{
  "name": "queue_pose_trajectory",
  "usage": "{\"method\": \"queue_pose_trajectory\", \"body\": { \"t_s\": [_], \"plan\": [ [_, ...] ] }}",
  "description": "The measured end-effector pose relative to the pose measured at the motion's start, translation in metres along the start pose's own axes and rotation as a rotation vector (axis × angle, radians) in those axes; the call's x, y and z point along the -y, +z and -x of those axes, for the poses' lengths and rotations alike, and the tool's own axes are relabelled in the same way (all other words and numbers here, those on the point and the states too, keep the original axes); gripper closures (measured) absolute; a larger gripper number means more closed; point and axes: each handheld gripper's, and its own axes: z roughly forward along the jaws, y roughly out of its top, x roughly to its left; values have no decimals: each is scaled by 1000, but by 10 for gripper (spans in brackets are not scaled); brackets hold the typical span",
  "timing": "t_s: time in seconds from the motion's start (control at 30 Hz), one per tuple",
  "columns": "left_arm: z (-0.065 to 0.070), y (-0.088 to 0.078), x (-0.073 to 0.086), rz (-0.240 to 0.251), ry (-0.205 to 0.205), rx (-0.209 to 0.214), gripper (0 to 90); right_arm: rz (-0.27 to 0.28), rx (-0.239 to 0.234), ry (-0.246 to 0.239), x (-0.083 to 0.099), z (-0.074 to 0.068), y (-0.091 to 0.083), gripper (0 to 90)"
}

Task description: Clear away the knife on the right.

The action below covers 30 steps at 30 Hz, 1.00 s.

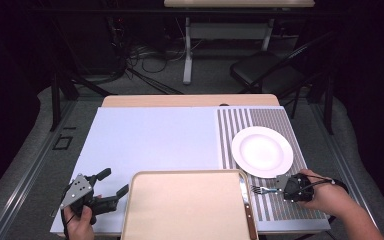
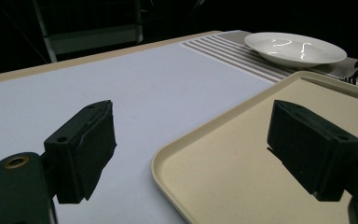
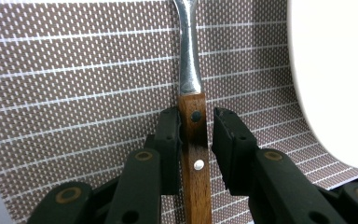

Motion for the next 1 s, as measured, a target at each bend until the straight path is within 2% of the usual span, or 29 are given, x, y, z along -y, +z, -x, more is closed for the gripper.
{"method": "queue_pose_trajectory", "body": {
  "t_s": [0.1,0.17,0.23,0.3,0.67,0.7,0.77,0.83,0.87,0.9,1.0],
  "plan": [
    [0,0,0,-3,0,1,154,-1,3,10,0,-1,0,737],
    [0,0,0,0,0,2,154,1,-4,-5,0,0,1,744],
    [0,0,0,0,1,2,154,0,-1,16,0,-2,0,747],
    [0,0,0,0,0,2,154,0,-3,16,0,-2,0,756],
    [0,0,0,0,-1,0,154,3,-11,-7,0,0,1,768],
    [0,0,0,-3,-1,1,154,7,-28,1,0,0,2,768],
    [0,0,0,-3,-1,1,154,8,-25,18,0,-2,1,768],
    [0,0,0,-3,-1,1,154,8,-25,20,0,-2,2,769],
    [0,0,0,-3,-1,1,154,10,-31,0,0,0,2,769],
    [0,0,0,-3,-1,1,154,8,-23,18,0,-2,2,770],
    [0,0,0,-2,-2,1,154,9,-24,19,0,-2,2,770]
  ]
}}
